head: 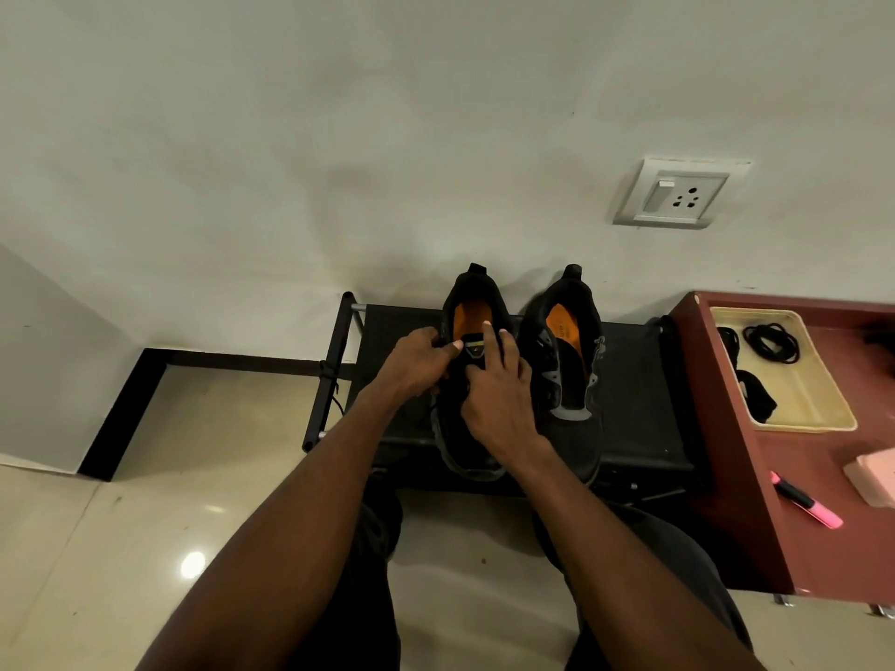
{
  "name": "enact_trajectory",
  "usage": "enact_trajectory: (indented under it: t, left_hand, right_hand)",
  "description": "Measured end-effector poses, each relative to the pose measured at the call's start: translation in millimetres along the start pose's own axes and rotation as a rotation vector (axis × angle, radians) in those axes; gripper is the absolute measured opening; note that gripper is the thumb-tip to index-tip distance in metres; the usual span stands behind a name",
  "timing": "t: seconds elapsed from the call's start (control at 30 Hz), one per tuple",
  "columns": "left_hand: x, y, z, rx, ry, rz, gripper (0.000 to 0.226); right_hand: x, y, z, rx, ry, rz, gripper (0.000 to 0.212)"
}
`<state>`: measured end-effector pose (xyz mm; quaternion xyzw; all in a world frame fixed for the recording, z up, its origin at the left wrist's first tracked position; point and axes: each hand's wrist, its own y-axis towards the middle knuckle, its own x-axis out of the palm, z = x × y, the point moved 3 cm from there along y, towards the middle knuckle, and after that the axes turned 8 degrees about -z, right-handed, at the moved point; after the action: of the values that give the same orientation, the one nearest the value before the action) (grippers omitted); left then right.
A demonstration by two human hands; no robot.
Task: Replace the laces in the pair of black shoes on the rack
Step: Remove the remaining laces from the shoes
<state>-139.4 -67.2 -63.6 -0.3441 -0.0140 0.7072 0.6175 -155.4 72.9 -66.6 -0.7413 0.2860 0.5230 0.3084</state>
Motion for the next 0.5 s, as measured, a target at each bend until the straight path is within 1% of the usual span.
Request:
enact_trajectory:
  t: [0.1, 0.17, 0.27, 0.3, 0.4, 0.43, 0.5]
  left_hand:
    - [1, 1, 0, 0.030, 0.077, 0.015, 0.022]
    - [1, 3, 0, 0.045, 0.135, 0.030, 0.021]
    - [1, 4, 1, 0.047, 0.199, 0.045, 0.018]
    - [1, 4, 2, 0.046, 0.214, 0.048, 0.017]
    - [3, 3, 4, 0.051, 0.215, 0.062, 0.015]
    - [4, 2, 5, 0.054, 0.209, 0.067, 0.016]
    - [5, 2, 4, 0.050, 0.195, 0.074, 0.018]
  right_hand:
    - [1, -2, -2, 0.048, -0.004, 0.072, 0.030]
    - [-1, -4, 0, 0.171, -0.010, 0.185, 0.026]
    - [-10, -9, 9, 0.353, 0.058, 0.373, 0.017]
    - [-11, -11, 14, 0.396, 0.097, 0.397, 0.016]
    - [-12, -14, 23, 0.548, 0.272, 0.382, 0.021]
    - [-13, -14, 22, 0.555, 0.286, 0.392, 0.023]
    - [-17, -12, 16, 0.445, 0.204, 0.432, 0.033]
